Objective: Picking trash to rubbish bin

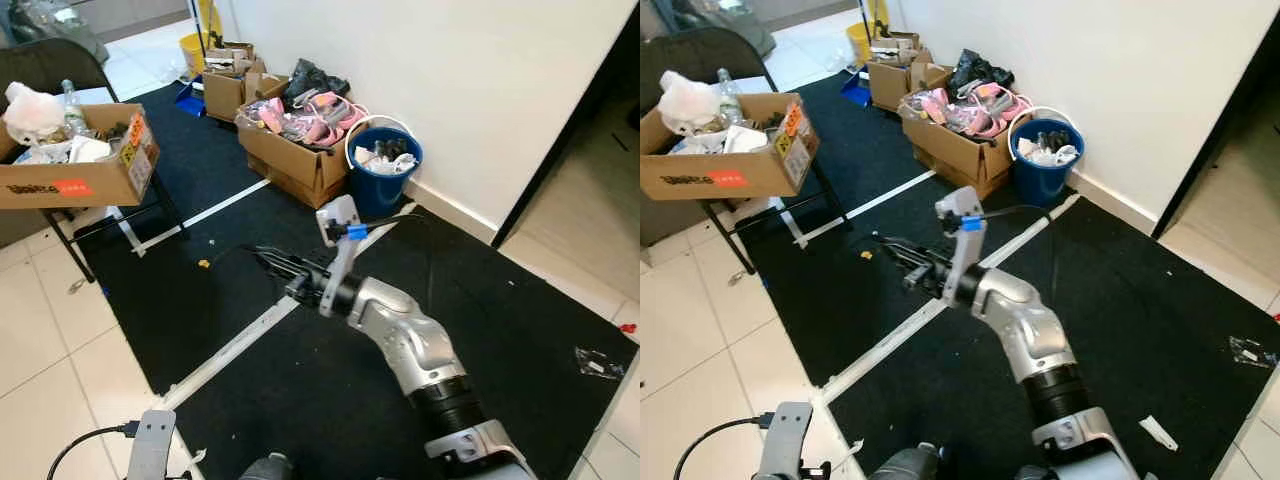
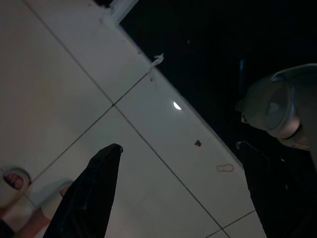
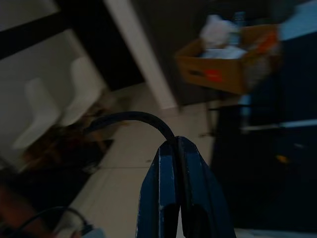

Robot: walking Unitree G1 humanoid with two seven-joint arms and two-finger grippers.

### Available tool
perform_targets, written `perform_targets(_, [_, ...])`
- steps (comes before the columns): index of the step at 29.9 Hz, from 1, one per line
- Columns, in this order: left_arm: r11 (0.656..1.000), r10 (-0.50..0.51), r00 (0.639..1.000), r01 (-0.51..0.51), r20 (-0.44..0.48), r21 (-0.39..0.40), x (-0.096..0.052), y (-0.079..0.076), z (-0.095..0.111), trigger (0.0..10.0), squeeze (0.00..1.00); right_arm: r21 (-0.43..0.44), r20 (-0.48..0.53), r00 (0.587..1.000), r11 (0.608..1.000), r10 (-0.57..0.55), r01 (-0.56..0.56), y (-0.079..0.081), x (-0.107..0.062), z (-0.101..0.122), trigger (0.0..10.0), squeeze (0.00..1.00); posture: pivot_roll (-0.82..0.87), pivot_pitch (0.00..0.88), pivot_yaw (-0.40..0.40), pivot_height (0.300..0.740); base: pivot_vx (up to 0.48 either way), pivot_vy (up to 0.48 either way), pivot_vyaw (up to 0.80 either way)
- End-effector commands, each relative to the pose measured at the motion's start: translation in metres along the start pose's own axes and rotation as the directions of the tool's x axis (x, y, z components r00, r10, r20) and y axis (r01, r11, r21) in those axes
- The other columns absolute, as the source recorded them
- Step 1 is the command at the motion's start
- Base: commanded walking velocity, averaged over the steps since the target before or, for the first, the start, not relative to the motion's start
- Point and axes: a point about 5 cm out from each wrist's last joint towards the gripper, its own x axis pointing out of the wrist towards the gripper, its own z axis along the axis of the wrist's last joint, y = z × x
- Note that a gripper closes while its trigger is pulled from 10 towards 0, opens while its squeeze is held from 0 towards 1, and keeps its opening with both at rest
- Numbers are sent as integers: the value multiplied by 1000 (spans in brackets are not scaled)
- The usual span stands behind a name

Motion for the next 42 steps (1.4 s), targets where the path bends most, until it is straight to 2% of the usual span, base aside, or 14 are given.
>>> perform_targets(1, [1000, 5, 1000, -5, -2, -8, 0, 1, -1, 10000, 0, -7, -10, 1000, 1000, -2, 2, 1, 2, -1, 10000, 0, 59, 87, 34, 740, 334, 0, 0])
perform_targets(8, [1000, -3, 1000, 3, -2, -5, 0, -1, -2, 10000, 0, -16, -11, 999, 999, 32, -33, 3, 0, -1, 10000, 0, 59, 87, 34, 740, 363, 0, 276])
perform_targets(14, [1000, -17, 1000, 17, -2, -2, 1, -11, -2, 10000, 0, -23, -17, 999, 999, 30, -31, 3, 1, -1, 10000, 0, 57, 88, 34, 740, 383, 0, 647])
perform_targets(17, [1000, -21, 1000, 21, -1, 0, 2, -16, -2, 10000, 0, -29, -16, 1000, 1000, 3, -4, 0, 1, -1, 10000, 0, 57, 88, 34, 740, 390, 0, 644])
perform_targets(20, [1000, -27, 1000, 27, -2, 1, 3, -22, -2, 10000, 0, -27, -21, 997, 997, -79, 78, -9, 2, -2, 10000, 0, 57, 88, 34, 740, 394, 0, 210])
perform_targets(23, [1000, -29, 1000, 29, -3, 2, 3, -23, -3, 10000, 0, -26, -20, 996, 996, -84, 83, -10, 2, -2, 10000, 0, 57, 88, 34, 740, 393, 0, 0])
perform_targets(28, [1000, -30, 1000, 30, -5, 3, 3, -24, -4, 10000, 0, -13, 0, 1000, 1000, -21, 21, -4, 1, 1, 10000, 0, 57, 88, 34, 740, 395, 0, 220])
perform_targets(29, [1000, -30, 1000, 30, -5, 4, 3, -24, -4, 10000, 0, -31, -7, 1000, 999, -13, 13, -3, 1, 1, 10000, 0, 57, 91, 37, 740, 398, 0, 700])
perform_targets(34, [1000, -28, 1000, 28, -6, 5, 2, -22, -4, 10000, 0, -20, 4, 999, 999, -34, 34, -4, 2, 1, 10000, 0, 57, 91, 37, 740, 398, 0, 700])
perform_targets(42, [1000, -23, 1000, 23, -4, 8, 2, -19, -5, 10000, 0, -10, 7, 998, 998, -59, 59, -6, 3, -1, 10000, 0, 59, 94, 39, 740, 402, 0, 0])
